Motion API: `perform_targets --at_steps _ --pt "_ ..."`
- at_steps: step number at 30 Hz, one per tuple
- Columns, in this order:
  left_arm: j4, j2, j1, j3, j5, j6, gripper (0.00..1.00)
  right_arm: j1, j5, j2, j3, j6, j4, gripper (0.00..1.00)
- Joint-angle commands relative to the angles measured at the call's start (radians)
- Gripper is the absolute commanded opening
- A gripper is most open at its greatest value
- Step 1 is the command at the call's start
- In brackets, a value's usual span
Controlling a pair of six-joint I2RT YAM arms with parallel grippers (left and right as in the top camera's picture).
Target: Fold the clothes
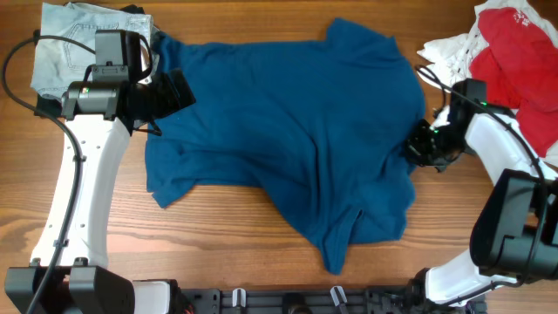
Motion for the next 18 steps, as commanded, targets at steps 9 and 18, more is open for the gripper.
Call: perform_targets --at_steps 9,18 --pt "0.003 0.007 0.0 -0.006 -0.006 0.016 1.0 0.388 0.173 -0.075 0.006 -0.004 0.036 0.09" --pt "0.008 0.007 0.0 -0.006 -0.006 0.016 1.0 0.383 0.225 -0.098 0.006 0.1 0.001 0.56"
